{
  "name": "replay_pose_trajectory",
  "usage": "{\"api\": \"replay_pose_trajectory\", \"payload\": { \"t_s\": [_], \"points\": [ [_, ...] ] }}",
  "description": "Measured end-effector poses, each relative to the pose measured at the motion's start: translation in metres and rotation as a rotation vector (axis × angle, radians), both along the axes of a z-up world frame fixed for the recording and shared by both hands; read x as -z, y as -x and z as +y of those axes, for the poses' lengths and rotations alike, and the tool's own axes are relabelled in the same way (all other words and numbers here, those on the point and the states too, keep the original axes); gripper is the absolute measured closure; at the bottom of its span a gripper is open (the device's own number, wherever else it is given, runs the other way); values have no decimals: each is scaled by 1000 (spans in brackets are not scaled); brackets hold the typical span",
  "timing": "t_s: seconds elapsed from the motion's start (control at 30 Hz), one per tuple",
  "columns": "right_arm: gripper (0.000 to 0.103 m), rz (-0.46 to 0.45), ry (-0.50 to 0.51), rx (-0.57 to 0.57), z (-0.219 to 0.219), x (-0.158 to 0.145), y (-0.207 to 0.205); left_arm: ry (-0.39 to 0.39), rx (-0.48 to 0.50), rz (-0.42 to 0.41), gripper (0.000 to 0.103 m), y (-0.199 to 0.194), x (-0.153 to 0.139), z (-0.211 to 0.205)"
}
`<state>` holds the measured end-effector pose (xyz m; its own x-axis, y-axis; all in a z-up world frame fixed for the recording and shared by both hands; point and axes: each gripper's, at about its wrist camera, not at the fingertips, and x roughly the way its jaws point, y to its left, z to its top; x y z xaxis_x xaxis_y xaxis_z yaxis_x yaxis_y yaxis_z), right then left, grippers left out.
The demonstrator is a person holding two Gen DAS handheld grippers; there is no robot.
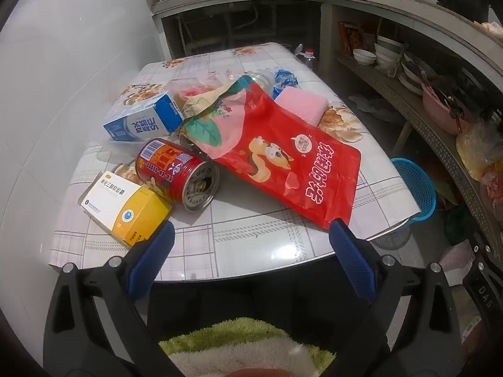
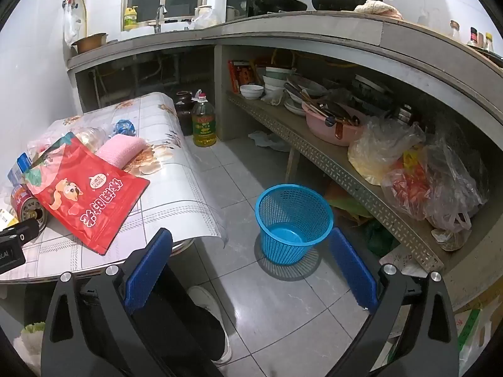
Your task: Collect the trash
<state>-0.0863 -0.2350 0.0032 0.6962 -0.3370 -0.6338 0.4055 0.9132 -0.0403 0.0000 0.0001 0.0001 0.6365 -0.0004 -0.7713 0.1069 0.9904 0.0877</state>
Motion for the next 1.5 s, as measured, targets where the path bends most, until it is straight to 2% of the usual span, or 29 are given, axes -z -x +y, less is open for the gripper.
{"api": "replay_pose_trajectory", "payload": {
  "t_s": [1.5],
  "points": [
    [6, -6, -14, -7, 1, -1, 0, 12, 24, 20, 9, 2, 4, -5]
  ]
}}
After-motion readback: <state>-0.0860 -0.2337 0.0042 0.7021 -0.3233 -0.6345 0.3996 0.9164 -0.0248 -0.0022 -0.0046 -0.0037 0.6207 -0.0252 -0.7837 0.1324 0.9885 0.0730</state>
